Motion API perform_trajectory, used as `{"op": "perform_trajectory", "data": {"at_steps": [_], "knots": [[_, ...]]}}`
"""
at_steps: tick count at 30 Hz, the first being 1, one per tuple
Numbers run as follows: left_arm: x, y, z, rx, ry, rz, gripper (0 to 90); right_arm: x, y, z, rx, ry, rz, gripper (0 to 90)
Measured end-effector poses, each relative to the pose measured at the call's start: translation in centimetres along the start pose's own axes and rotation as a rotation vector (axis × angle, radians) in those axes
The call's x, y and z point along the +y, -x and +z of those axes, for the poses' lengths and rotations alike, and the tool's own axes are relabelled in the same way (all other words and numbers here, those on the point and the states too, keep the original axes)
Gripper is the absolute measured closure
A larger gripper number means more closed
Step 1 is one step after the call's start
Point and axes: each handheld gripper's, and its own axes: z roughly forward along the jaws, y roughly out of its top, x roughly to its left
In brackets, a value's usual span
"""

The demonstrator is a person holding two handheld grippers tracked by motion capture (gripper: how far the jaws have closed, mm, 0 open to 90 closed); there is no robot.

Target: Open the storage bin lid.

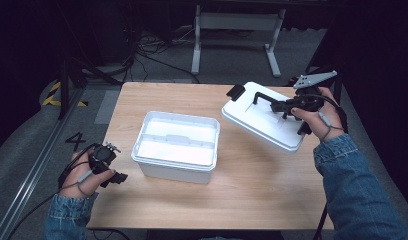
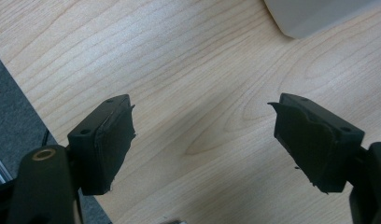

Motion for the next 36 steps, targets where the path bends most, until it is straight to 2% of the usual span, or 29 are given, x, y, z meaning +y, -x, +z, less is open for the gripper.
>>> {"op": "perform_trajectory", "data": {"at_steps": [6, 12, 17, 18, 28, 29, 30, 31, 33, 36], "knots": [[0.0, -0.1, -0.2, 0.001, 0.017, 0.002, 21.6, -1.7, 0.8, 1.0, -0.015, -0.009, 0.018, 84.5], [0.0, -0.1, -0.1, -0.001, 0.011, -0.004, 21.4, -3.7, 1.5, 2.3, -0.019, -0.033, 0.035, 84.5], [0.0, -0.1, 0.0, 0.006, 0.012, 0.008, 21.2, -5.2, 1.9, 3.5, -0.02, -0.049, 0.05, 84.5], [0.0, -0.1, 0.0, 0.0, 0.011, -0.002, 21.2, -5.6, 1.9, 3.8, -0.02, -0.052, 0.053, 84.5], [-0.1, -0.1, 0.0, 0.0, 0.015, 0.0, 21.1, -8.4, 2.6, 5.9, -0.012, -0.082, 0.08, 84.5], [-0.1, -0.1, 0.0, -0.005, 0.012, -0.009, 21.2, -8.7, 2.6, 6.1, -0.013, -0.082, 0.083, 84.5], [-0.1, -0.1, 0.0, 0.0, 0.014, -0.005, 21.2, -8.9, 2.7, 6.3, -0.012, -0.083, 0.088, 84.5], [0.0, -0.2, -0.1, 0.015, 0.02, 0.018, 21.2, -9.1, 2.7, 6.4, -0.013, -0.086, 0.089, 84.5], [-0.1, -0.1, 0.0, 0.0, 0.015, -0.002, 21.1, -9.6, 2.8, 6.7, -0.015, -0.094, 0.093, 84.5], [-0.1, -0.1, 0.0, 0.001, 0.013, -0.001, 21.1, -10.1, 2.9, 7.0, -0.016, -0.095, 0.105, 84.5]]}}
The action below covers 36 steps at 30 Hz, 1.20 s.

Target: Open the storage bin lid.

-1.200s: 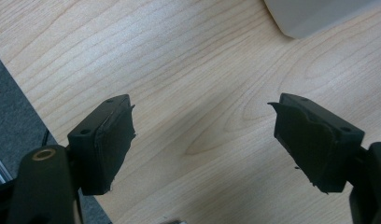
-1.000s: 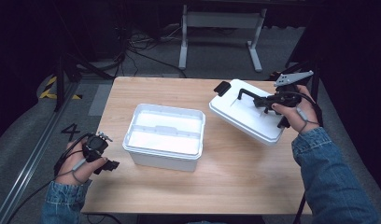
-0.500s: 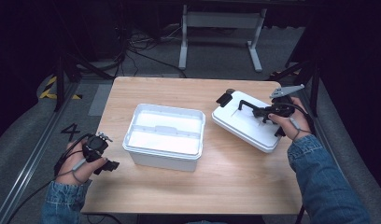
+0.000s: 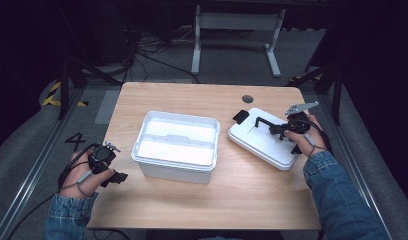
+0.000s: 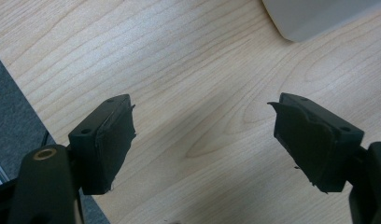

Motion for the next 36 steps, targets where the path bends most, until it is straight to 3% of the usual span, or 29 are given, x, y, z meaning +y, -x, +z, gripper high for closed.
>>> {"op": "perform_trajectory", "data": {"at_steps": [17, 36], "knots": [[0.0, 0.0, 0.1, -0.002, -0.004, 0.006, 21.0, -1.6, 0.3, 1.1, 0.017, 0.001, 0.03, 84.4], [0.1, 0.0, 0.1, -0.001, -0.003, 0.016, 21.0, -2.6, 1.0, 1.8, 0.053, -0.029, 0.138, 81.1]]}}
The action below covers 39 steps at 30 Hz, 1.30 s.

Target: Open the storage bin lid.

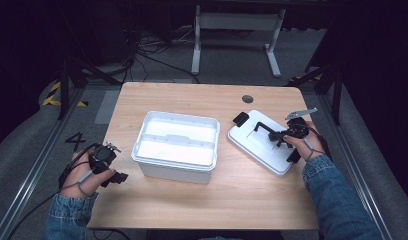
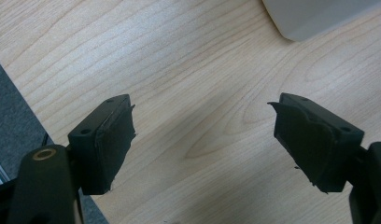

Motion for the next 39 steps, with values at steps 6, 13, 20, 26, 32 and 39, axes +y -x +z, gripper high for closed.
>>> {"op": "perform_trajectory", "data": {"at_steps": [6, 13, 20, 26, 32, 39], "knots": [[0.0, 0.2, 0.1, -0.005, -0.005, -0.009, 20.8, -0.1, 0.3, -0.1, -0.038, -0.009, 0.047, 71.3], [0.0, 0.2, 0.1, -0.006, -0.006, -0.01, 20.7, 0.1, 0.3, -0.8, -0.083, 0.024, 0.046, 57.0], [0.1, 0.2, 0.1, -0.007, -0.011, -0.005, 20.7, 0.5, -0.1, -1.9, -0.105, 0.047, 0.029, 51.9], [0.1, 0.2, 0.2, 0.004, -0.005, 0.011, 20.7, 1.3, -1.1, -4.0, -0.091, 0.086, 0.014, 50.8], [0.0, 0.2, 0.0, -0.001, -0.003, -0.007, 20.6, 1.9, -3.0, -5.5, -0.056, 0.1, -0.027, 50.3], [0.0, 0.2, 0.0, 0.001, -0.004, -0.006, 20.7, 2.2, -5.7, -6.5, -0.008, 0.101, -0.073, 50.1]]}}
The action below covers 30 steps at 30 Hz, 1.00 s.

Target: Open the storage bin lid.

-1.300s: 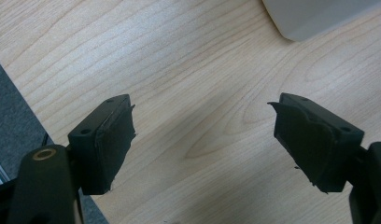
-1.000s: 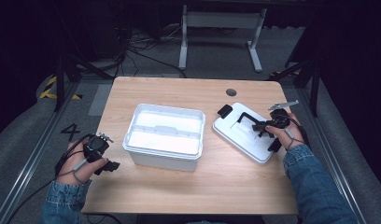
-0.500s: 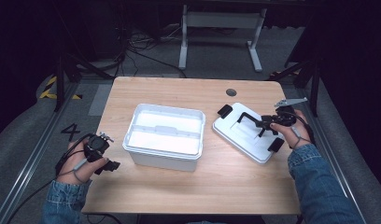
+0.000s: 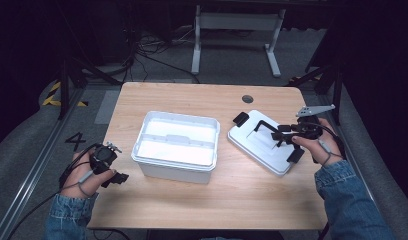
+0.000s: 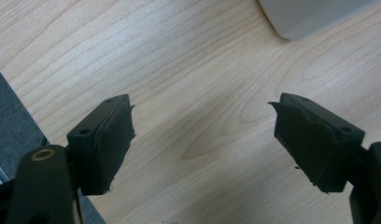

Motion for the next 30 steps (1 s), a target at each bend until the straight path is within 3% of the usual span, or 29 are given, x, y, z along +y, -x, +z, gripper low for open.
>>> {"op": "perform_trajectory", "data": {"at_steps": [10, 20, 30], "knots": [[0.0, -0.1, 0.0, 0.009, 0.003, 0.018, 20.6, 0.2, -3.2, -0.5, 0.05, -0.009, -0.046, 49.9], [0.0, 0.0, 0.0, -0.005, -0.002, 0.003, 20.5, -0.9, -6.8, -0.3, 0.094, -0.027, -0.082, 49.1], [0.0, 0.0, 0.0, -0.003, -0.004, 0.008, 20.4, -2.3, -8.7, 0.9, 0.142, -0.056, -0.097, 48.5]]}}
